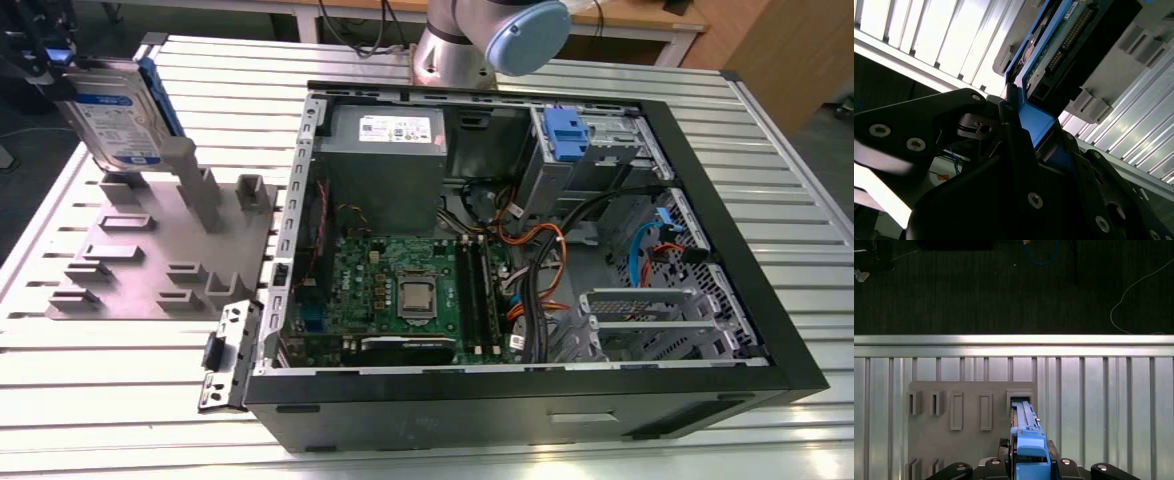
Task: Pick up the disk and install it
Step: 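Pick up the disk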
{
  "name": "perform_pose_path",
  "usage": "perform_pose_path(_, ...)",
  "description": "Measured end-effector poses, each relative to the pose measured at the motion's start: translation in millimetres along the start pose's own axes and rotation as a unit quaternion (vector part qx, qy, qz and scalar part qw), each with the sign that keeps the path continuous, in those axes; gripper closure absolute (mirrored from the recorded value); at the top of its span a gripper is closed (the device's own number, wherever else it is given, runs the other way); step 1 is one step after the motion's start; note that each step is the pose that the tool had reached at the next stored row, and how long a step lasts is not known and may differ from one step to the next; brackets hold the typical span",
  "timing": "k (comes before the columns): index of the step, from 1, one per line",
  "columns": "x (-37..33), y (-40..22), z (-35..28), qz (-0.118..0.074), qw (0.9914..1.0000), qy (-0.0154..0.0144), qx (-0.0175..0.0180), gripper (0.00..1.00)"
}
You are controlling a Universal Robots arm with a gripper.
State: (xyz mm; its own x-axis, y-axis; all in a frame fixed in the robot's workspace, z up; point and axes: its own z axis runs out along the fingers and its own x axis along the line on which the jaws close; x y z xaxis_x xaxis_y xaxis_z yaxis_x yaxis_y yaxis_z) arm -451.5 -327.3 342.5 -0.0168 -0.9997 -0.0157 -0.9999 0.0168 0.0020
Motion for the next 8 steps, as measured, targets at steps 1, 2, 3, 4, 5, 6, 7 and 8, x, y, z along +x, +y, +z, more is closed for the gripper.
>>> perform_pose_path(1, 0.0, 0.0, -0.3, 0.000, 1.00000, 0.0000, 0.0000, 0.64)
perform_pose_path(2, 0.0, 0.0, -0.5, 0.000, 1.00000, 0.0000, 0.0000, 0.64)
perform_pose_path(3, 0.0, 0.0, -0.7, 0.000, 1.00000, 0.0000, 0.0000, 0.64)
perform_pose_path(4, 0.0, 0.0, -1.2, 0.000, 1.00000, 0.0000, 0.0000, 0.64)
perform_pose_path(5, 0.0, 0.0, -2.1, 0.000, 1.00000, 0.0000, -0.0001, 0.64)
perform_pose_path(6, 0.0, 0.0, -2.3, 0.000, 1.00000, 0.0000, 0.0000, 0.64)
perform_pose_path(7, 0.0, 0.0, -2.4, 0.000, 1.00000, 0.0000, 0.0000, 0.64)
perform_pose_path(8, 0.0, 0.0, -2.7, 0.000, 1.00000, 0.0000, 0.0000, 0.64)
